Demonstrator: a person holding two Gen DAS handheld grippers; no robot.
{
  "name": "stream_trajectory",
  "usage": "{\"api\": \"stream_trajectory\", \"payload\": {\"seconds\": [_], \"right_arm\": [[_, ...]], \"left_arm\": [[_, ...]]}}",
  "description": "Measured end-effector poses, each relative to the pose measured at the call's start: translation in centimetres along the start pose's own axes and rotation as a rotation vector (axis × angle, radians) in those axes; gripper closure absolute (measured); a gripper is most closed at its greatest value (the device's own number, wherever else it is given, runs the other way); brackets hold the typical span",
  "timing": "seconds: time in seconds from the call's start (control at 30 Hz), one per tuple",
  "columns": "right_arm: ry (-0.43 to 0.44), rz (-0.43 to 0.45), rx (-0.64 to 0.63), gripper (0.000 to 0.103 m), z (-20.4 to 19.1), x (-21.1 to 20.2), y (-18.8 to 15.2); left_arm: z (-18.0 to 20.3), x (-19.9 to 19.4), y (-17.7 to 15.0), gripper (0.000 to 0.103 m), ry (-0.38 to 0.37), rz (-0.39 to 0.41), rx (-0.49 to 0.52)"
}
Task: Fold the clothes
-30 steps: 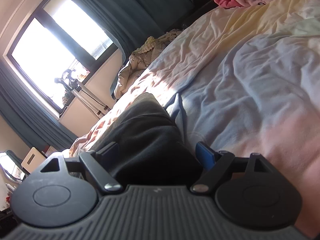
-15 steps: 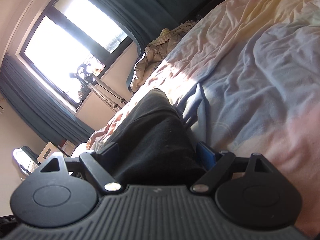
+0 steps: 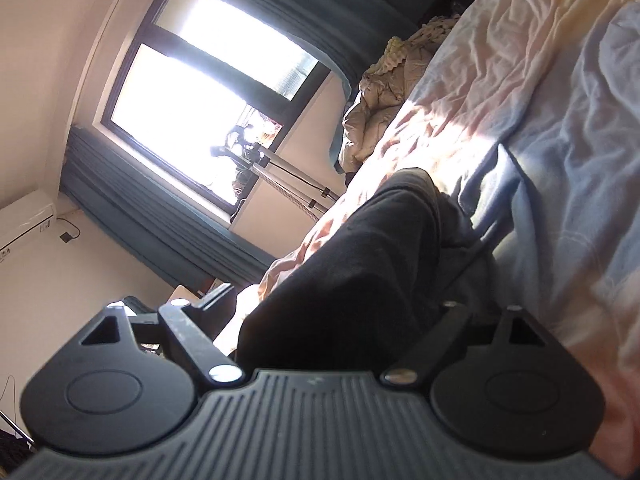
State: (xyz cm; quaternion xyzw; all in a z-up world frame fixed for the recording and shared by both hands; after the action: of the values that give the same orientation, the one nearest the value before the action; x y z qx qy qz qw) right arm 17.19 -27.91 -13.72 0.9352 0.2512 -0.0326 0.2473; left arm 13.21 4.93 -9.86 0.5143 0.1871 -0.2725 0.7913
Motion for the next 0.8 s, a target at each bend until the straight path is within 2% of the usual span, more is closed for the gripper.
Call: {"api": "stream_trajectory", "payload": {"seconds": [0.07, 0.1, 0.13, 0.23, 0.33, 0.37, 0.4, 0.5, 0.57, 0.73, 0.8], "right_arm": [[-0.067, -0.028, 0.061, 0.035, 1.8, 0.6, -0.2], [-0.098, -0.031, 0.044, 0.058, 2.0, 0.6, -0.3], [-0.129, -0.034, 0.027, 0.068, 2.2, 0.6, -0.4], [-0.174, -0.012, -0.039, 0.081, 0.8, 0.2, -0.3], [-0.148, 0.049, -0.053, 0.084, -1.5, -1.1, 0.8], [-0.137, 0.065, -0.051, 0.085, -2.0, -1.5, 1.1], [-0.131, 0.087, -0.06, 0.085, -2.6, -2.0, 1.5], [-0.106, 0.144, -0.091, 0.086, -4.4, -3.4, 2.5], [-0.087, 0.18, -0.111, 0.086, -5.5, -4.4, 3.1], [-0.029, 0.271, -0.08, 0.087, -6.9, -7.8, 5.3], [-0.009, 0.32, -0.088, 0.087, -7.8, -9.4, 6.3]], "left_arm": [[0.5, -0.4, -0.1, 0.091, -0.007, 0.025, 0.032], [1.0, -0.6, -0.1, 0.091, -0.017, 0.044, 0.059], [1.5, -0.9, -0.1, 0.091, -0.022, 0.063, 0.086], [2.4, -2.1, -0.4, 0.091, 0.003, 0.098, 0.151], [2.5, -4.6, -0.7, 0.091, -0.033, 0.138, 0.129], [2.5, -5.4, -0.9, 0.086, -0.045, 0.151, 0.122], [2.5, -6.2, -1.0, 0.086, -0.055, 0.167, 0.117], [3.0, -8.9, -1.4, 0.086, -0.056, 0.228, 0.127], [4.0, -9.5, -0.7, 0.086, -0.031, 0.256, 0.165], [7.6, -7.3, 1.1, 0.086, 0.021, 0.255, 0.232], [9.7, -5.1, 1.7, 0.086, 0.053, 0.233, 0.271]]}}
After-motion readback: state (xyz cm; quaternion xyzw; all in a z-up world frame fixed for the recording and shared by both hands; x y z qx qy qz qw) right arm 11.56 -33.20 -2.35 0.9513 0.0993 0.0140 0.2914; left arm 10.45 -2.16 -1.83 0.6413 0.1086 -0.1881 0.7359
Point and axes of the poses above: each gripper's, at about its wrist camera, not at the fingertips, and x roughly the way its jaws point, z to its right, y to its top, the point moved 4 cm from there along x, roughly the way its jaws point, and after that the axes turned 2 degrees about x, right-handed, at the moved point
